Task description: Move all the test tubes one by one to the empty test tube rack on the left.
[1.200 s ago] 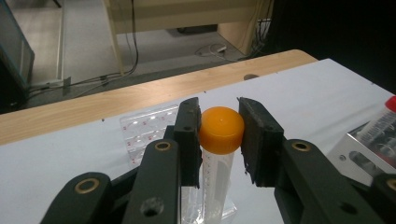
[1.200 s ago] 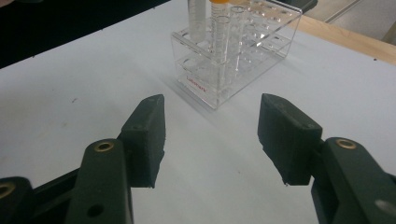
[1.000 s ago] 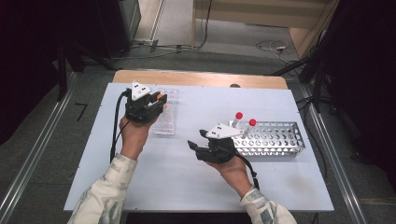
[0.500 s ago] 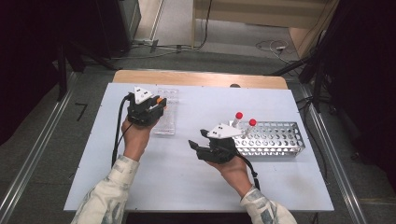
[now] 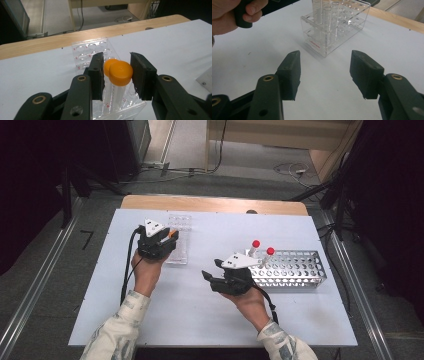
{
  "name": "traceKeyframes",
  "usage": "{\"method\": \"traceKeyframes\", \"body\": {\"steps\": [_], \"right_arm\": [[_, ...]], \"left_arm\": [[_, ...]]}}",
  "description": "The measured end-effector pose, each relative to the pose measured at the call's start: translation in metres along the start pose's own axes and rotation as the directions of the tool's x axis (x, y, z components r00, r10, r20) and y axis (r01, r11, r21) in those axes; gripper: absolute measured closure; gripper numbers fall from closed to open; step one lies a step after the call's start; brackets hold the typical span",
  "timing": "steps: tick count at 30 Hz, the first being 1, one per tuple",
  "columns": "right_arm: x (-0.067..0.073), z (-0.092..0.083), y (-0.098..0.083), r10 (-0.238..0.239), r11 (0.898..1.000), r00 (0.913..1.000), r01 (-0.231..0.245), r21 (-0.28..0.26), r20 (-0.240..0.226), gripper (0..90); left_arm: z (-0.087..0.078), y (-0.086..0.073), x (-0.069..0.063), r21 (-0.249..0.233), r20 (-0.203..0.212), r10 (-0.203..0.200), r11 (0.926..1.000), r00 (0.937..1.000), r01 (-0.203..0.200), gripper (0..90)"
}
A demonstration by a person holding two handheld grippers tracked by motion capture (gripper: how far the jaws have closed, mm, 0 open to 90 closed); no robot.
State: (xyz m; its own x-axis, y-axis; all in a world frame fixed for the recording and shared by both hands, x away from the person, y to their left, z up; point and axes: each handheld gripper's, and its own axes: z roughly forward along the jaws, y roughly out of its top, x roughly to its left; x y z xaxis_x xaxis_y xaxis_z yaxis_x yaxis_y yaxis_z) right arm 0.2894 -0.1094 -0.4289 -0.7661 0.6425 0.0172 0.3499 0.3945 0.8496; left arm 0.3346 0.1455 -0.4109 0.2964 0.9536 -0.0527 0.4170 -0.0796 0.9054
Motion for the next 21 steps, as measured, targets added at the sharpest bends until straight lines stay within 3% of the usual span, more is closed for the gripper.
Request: {"method": "traceKeyframes", "body": {"steps": [13, 21], "right_arm": [[-0.001, -0.007, -0.001, -0.001, 1.0, 1.0, 0.001, -0.013, 0.005, 40.4], [-0.015, -0.023, -0.009, 0.02, 1.0, 0.9988, -0.019, -0.018, 0.045, 40.2]], "left_arm": [[-0.016, 0.002, 0.005, -0.017, 0.032, -0.036, 0.9992, 0.9988, 0.037, 45.4], [-0.026, -0.002, 0.011, -0.015, 0.044, -0.073, 0.9971, 0.9964, 0.074, 32.5]]}}
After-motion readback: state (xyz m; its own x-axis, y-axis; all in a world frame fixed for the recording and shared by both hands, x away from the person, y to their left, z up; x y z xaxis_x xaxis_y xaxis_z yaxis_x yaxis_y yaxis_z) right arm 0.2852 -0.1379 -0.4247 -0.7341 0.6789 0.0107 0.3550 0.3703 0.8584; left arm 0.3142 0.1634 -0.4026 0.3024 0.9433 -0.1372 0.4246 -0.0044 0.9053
